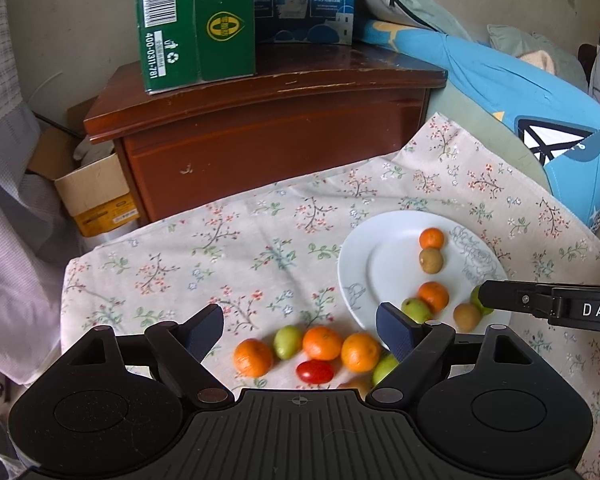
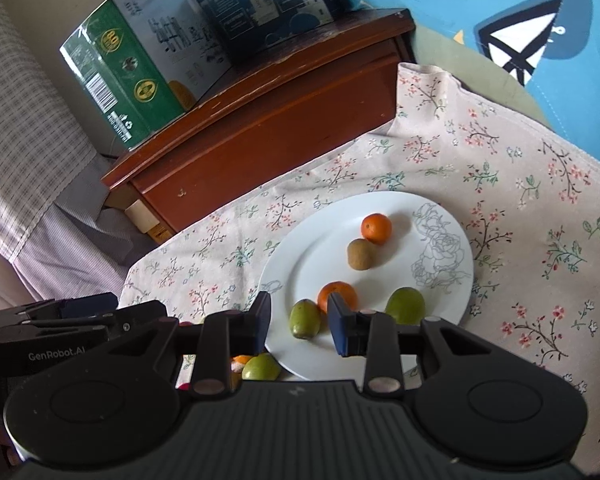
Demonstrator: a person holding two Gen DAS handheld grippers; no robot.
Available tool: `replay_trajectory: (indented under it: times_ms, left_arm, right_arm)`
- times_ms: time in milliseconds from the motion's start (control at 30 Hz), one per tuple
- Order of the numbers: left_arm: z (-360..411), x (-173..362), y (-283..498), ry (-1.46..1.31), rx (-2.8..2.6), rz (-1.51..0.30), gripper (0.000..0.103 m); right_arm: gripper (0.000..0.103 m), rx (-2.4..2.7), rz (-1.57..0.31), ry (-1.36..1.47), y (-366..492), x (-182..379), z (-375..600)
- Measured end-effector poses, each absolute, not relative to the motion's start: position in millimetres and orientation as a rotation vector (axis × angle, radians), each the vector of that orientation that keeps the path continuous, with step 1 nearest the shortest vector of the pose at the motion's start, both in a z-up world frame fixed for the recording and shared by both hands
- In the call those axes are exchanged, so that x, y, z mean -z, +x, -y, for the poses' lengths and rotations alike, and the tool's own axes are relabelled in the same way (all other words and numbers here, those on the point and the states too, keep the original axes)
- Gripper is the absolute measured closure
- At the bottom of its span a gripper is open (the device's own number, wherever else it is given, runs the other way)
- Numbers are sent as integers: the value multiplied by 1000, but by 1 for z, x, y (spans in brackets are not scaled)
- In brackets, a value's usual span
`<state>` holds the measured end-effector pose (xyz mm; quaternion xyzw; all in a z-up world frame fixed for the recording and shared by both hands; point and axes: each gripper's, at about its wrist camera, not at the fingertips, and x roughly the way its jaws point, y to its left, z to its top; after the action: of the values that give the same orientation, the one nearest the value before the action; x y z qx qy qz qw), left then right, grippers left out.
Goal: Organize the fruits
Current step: 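Withdraw both tools from the plate back toward the fruit cluster, then grasp a red cherry tomato with the left tool while the right grasps a brown kiwi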
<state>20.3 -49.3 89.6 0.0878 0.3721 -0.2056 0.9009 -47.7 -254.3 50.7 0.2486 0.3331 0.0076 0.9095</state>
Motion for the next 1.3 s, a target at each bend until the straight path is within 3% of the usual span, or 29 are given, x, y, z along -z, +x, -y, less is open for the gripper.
replay_trajectory:
  times_ms: [867, 1300]
  left_arm:
    - [10, -40, 10, 272, 399, -929, 18]
    - [-5, -23, 11, 247, 453, -913, 19]
  right_arm:
    - [66, -203, -788, 313, -40, -28, 176]
    - [66, -233, -820, 235, -27, -11, 152]
